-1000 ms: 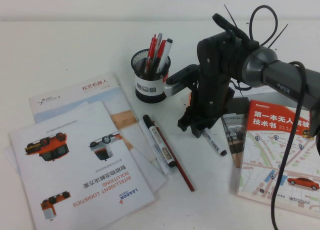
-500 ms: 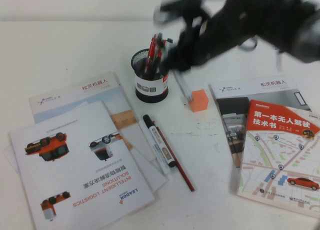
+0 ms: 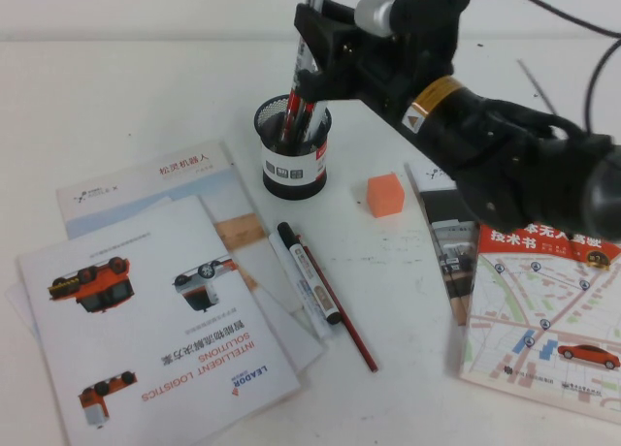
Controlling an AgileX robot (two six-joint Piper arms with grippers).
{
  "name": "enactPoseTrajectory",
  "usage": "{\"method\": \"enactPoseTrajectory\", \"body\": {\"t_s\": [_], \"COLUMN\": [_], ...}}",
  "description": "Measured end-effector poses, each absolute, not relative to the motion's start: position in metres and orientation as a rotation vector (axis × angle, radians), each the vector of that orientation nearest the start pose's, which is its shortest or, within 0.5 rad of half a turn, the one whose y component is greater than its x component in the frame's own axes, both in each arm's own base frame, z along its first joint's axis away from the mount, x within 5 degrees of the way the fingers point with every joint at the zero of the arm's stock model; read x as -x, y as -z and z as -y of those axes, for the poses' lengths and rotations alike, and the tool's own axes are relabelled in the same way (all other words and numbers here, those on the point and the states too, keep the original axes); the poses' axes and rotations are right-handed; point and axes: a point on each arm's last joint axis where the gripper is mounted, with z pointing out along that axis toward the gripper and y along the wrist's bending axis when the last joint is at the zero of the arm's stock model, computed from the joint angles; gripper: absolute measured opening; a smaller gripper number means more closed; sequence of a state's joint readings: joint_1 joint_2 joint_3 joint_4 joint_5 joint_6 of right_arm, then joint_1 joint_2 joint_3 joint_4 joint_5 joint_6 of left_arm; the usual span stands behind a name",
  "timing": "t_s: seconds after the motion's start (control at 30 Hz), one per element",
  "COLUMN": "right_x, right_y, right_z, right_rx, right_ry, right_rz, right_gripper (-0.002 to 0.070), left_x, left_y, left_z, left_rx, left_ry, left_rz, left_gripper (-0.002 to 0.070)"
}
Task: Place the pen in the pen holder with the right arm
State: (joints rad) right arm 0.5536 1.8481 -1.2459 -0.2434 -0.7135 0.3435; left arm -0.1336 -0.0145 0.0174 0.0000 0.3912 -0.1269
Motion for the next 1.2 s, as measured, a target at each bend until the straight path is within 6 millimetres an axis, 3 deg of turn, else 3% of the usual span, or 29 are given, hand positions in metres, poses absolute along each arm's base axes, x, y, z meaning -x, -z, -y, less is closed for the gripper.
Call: {"method": "enactPoseTrajectory", "body": {"t_s": [0.2,0.43,0.5,0.63,0.73,0.8,0.83,0.93,1.0,1.2], "right_x": [-0.397,-0.414,-0.416,-0.418,-0.417,-0.414,-0.411,-0.39,-0.371,-0.304], "right_y": [-0.27,-0.242,-0.234,-0.23,-0.235,-0.243,-0.249,-0.272,-0.289,-0.299], "right_z": [-0.257,-0.265,-0.265,-0.264,-0.264,-0.262,-0.26,-0.248,-0.237,-0.197], "right_rx": [0.43,0.466,0.46,0.44,0.435,0.434,0.435,0.458,0.466,0.473], "right_ry": [-0.665,-0.611,-0.601,-0.599,-0.599,-0.598,-0.595,-0.58,-0.568,-0.555], "right_rz": [-1.365,-1.439,-1.481,-1.504,-1.496,-1.489,-1.488,-1.497,-1.512,-1.576], "right_gripper": [0.0114,0.0131,0.0191,0.0387,0.0452,0.0426,0.0381,0.0141,0.006,-0.0012], "left_x": [-0.051,-0.051,-0.051,-0.051,-0.051,-0.051,-0.051,-0.051,-0.051,-0.051], "left_y": [-0.173,-0.173,-0.173,-0.173,-0.173,-0.173,-0.173,-0.173,-0.173,-0.173], "left_z": [0.007,0.007,0.007,0.007,0.007,0.007,0.007,0.007,0.007,0.007], "left_rx": [-0.006,-0.006,-0.006,-0.006,-0.006,-0.006,-0.006,-0.006,-0.006,-0.006], "left_ry": [0.179,0.179,0.179,0.179,0.179,0.179,0.179,0.179,0.179,0.179], "left_rz": [-1.882,-1.882,-1.882,-1.882,-1.882,-1.882,-1.882,-1.882,-1.882,-1.882], "left_gripper": [-0.0002,-0.0002,-0.0002,-0.0002,-0.0002,-0.0003,-0.0002,-0.0002,-0.0002,-0.0002]}}
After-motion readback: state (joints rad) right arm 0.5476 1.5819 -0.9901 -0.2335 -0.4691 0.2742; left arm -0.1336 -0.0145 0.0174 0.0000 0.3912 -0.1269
